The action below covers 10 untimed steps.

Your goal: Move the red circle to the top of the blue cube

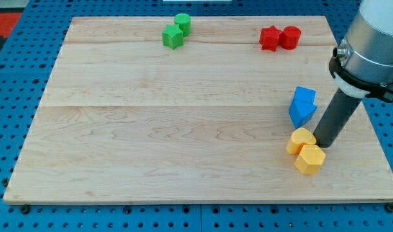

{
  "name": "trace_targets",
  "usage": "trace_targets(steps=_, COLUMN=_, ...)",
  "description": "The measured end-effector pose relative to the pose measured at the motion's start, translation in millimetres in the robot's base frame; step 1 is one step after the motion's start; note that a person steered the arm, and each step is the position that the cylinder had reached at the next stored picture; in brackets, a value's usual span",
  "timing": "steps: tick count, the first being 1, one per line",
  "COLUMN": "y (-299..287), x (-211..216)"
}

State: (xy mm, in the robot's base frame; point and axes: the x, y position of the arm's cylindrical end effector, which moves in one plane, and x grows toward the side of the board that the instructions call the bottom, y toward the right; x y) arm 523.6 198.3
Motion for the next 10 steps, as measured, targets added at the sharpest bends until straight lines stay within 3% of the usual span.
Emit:
trace_targets(steps=1, y=33.3, x=-21.3)
trace_targets(steps=4, y=95.2, x=-184.6)
trace_targets(steps=5, y=94.2, x=-249.0)
trace_targets(steps=6, y=69.8, x=-285.2)
trace_targets(steps=7, y=35.7, x=-291.3)
trace_targets(steps=8, y=5.4, x=-248.6)
trace_targets(steps=10, y=-0.7, x=-179.9)
